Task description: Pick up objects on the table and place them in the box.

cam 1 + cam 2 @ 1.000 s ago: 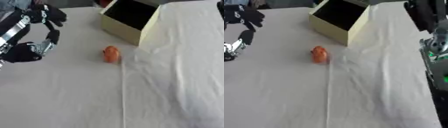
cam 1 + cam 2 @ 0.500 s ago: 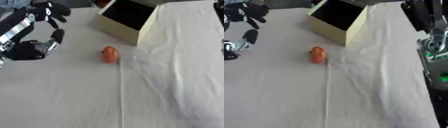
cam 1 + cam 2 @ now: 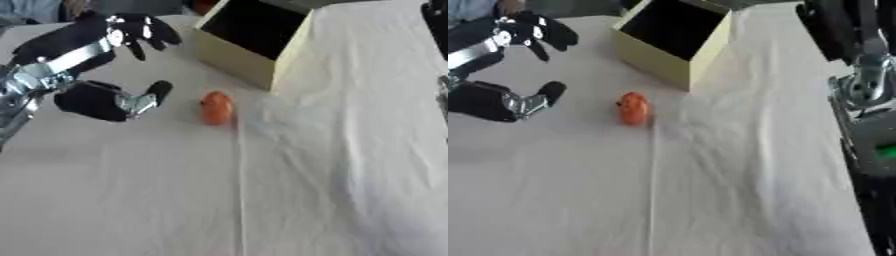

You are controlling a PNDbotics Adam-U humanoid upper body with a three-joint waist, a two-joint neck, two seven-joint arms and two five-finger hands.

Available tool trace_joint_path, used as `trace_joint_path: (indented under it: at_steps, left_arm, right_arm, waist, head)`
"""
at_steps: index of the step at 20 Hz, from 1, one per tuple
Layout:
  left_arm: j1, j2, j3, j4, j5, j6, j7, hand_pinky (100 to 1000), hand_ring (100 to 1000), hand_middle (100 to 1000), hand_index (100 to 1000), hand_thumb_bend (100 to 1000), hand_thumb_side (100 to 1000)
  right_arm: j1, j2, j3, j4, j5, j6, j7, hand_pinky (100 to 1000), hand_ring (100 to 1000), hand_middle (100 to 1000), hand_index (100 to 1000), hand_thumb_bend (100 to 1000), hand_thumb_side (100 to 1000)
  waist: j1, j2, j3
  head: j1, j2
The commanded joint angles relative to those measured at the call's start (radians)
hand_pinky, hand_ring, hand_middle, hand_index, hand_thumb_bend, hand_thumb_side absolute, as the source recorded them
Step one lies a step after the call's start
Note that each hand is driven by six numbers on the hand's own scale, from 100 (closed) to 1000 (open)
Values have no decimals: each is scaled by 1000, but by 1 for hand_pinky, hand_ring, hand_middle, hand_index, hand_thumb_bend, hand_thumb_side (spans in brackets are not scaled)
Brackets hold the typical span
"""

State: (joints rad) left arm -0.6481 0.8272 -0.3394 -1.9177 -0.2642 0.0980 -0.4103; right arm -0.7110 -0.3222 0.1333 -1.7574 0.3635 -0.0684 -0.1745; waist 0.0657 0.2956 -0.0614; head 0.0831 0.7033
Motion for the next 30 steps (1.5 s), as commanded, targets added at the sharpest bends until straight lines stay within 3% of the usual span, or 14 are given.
trace_joint_path:
  at_steps: [1,6,12,13,14,15,23,30]
  left_arm:
    - [-44,-1,-21,38,-28,-7,-34,712,833,846,883,170,288]
    - [-106,-33,-61,95,-74,-92,-82,732,850,839,884,183,243]
    - [-163,-74,-96,184,-123,-144,-121,738,857,846,893,208,249]
    - [-173,-82,-106,201,-133,-150,-130,745,863,848,894,289,314]
    - [-185,-92,-115,222,-145,-156,-139,745,863,848,894,289,314]
    - [-195,-103,-122,244,-158,-163,-144,746,864,846,894,345,364]
    - [-256,-205,-145,435,-302,-210,-131,756,874,840,896,452,433]
    - [-257,-264,-141,561,-368,-216,-95,742,868,841,882,396,462]
  right_arm:
    - [-9,-7,-1,-19,0,-1,3,782,816,687,750,100,875]
    - [-10,-5,2,-20,-2,-1,5,782,816,685,750,100,876]
    - [-12,-3,4,-21,-3,-1,6,782,815,683,750,100,877]
    - [-13,-3,4,-22,-4,-1,6,781,814,681,749,100,877]
    - [-14,-2,5,-22,-5,-1,6,781,814,681,749,100,877]
    - [-14,-2,5,-22,-5,-1,6,781,814,680,749,100,878]
    - [-11,0,4,-21,-10,-3,5,780,812,676,748,100,880]
    - [-9,0,2,-22,-14,-2,3,779,811,672,748,100,881]
  waist:
    - [-1,-23,1]
    - [0,-21,-2]
    - [1,-18,-6]
    - [2,-17,-9]
    - [3,-17,-11]
    - [3,-16,-12]
    - [2,-16,-14]
    - [2,-13,-19]
  head:
    - [-4,5]
    - [-7,1]
    - [-5,-3]
    - [-2,-3]
    - [-1,-2]
    - [0,-3]
    - [2,-1]
    - [0,-3]
